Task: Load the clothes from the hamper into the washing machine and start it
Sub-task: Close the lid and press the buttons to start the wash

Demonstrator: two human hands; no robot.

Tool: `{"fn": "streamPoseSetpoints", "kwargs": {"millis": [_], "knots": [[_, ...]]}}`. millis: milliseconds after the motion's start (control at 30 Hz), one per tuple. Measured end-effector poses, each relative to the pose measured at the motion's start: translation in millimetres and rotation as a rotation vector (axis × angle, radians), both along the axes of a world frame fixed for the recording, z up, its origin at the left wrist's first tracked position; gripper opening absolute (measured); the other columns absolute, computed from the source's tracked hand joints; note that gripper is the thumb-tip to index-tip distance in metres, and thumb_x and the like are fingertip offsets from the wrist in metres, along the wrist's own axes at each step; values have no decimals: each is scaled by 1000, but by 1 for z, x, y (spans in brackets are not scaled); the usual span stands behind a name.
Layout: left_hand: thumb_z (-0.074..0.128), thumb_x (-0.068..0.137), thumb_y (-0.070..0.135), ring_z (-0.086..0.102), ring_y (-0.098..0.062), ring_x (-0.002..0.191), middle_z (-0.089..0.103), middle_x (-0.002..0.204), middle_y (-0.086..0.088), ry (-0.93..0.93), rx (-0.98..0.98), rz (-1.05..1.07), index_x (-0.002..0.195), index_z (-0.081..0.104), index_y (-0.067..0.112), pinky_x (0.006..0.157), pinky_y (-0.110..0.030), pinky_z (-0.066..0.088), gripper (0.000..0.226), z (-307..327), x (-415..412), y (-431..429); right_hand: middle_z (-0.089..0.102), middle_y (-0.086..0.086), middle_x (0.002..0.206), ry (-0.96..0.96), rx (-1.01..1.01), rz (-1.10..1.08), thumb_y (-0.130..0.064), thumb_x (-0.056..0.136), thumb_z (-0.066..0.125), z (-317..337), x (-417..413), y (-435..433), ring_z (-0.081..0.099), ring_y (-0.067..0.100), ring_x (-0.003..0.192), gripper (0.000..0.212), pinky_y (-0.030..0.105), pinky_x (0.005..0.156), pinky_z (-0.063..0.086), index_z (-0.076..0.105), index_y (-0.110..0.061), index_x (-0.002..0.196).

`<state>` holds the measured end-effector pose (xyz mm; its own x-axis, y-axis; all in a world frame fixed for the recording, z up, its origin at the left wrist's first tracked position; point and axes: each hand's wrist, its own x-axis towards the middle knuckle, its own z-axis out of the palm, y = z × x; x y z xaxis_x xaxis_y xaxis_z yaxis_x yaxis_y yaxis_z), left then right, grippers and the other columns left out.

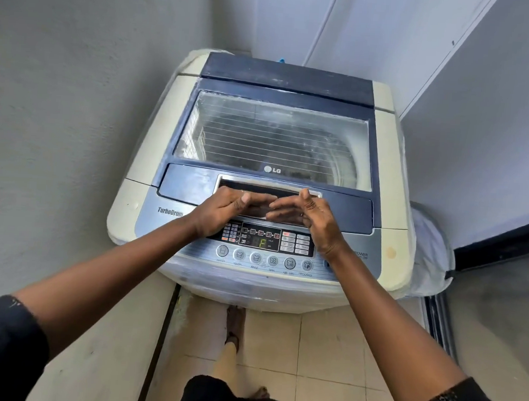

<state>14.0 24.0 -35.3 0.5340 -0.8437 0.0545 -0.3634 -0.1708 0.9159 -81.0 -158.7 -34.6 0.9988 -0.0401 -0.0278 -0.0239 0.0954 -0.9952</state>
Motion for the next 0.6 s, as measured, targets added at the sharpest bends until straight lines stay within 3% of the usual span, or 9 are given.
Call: {"fn": "streamPoseSetpoints", "kwargs": {"millis": [67,233,433,533,600], "knots": [[19,86,72,55,12,110,61,118,5,-59,-27,11,125,52,18,96,-11,41,74,-2,3,-1,76,7,84,-17,15,7,-71,79,45,-3,3,1,72,27,86,71,30,82,56,70,-6,92],[18,91,64,62,1,105,65,112,-1,-144,-68,11,121,59,7,90,-18,48,76,-11,6,0,69,22,92,-75,-4,-43,-66,82,45,-12,4,9,73,25,84,73,33,82,57,67,1,100],[23,95,55,63,-3,105,64,111,0,-157,-81,34,119,60,4,92,-19,48,67,-16,4,3,70,19,91,-114,-103,-62,-64,85,42,-19,4,9,73,24,85,68,35,84,57,67,-3,99],[30,97,36,61,4,105,63,112,0,-147,-89,45,119,59,7,92,-16,45,46,-17,4,3,70,19,90,-123,-95,-82,-63,84,44,-21,4,10,73,25,85,68,35,84,57,67,-2,100],[28,94,26,63,-2,104,63,111,-2,-171,-94,47,118,60,5,90,-17,45,45,-17,5,2,72,16,86,-128,-84,-90,-62,84,45,-22,4,11,73,24,83,68,33,82,57,67,1,100]]}}
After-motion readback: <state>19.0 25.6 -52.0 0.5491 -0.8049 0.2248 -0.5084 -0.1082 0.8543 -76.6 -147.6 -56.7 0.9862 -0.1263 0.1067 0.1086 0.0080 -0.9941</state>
